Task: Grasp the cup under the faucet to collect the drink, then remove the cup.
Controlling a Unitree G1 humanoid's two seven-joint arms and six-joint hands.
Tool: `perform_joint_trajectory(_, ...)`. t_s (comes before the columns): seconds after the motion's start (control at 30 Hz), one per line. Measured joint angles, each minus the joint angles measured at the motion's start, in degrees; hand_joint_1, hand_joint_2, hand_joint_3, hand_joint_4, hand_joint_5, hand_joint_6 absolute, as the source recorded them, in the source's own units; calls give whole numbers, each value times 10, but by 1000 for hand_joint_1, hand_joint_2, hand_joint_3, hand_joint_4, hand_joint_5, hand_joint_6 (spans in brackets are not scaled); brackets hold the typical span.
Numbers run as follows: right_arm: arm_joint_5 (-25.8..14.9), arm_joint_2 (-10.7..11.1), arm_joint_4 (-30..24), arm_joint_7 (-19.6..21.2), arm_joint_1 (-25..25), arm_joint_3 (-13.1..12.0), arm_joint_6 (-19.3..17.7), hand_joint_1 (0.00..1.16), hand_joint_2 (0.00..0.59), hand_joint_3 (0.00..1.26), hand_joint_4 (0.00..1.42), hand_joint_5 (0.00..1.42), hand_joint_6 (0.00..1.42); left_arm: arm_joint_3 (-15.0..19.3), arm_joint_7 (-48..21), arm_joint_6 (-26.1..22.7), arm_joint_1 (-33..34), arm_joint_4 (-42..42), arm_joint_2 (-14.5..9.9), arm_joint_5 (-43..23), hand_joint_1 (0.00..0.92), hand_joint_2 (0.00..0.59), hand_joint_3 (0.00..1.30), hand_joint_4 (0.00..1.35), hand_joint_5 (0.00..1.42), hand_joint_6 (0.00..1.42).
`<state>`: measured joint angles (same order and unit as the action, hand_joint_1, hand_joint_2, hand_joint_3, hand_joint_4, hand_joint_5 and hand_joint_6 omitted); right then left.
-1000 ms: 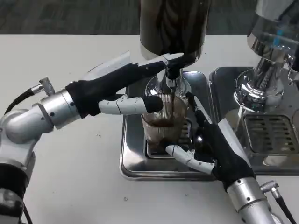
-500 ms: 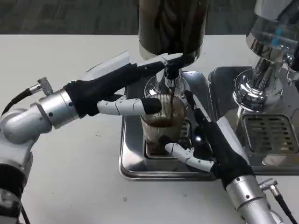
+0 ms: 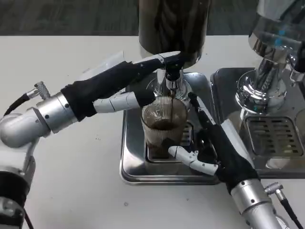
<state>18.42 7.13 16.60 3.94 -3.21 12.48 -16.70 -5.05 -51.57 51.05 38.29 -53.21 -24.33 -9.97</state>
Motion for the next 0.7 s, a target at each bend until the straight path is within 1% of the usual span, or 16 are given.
perform_joint_trajectory(0.1,0,0,0,0,0,0,0,615,236,0,0,0,2,13,-13,-20,-5,3,4,-14,0,29,136,22,7,0)
perform_joint_trajectory(0.27,-2,0,0,0,0,-1,0,615,236,0,0,0,2,28,-30,-40,-18,9,7,-30,0,34,144,33,26,1)
perform_joint_trajectory(0.53,-5,0,0,-4,0,-2,-7,614,232,0,0,0,2,63,-41,-47,-26,44,10,-53,0,42,156,46,42,21)
perform_joint_trajectory(0.7,-7,0,0,-4,0,-3,-11,614,231,0,0,0,2,76,-42,-51,-47,44,8,-53,0,47,156,46,44,22)
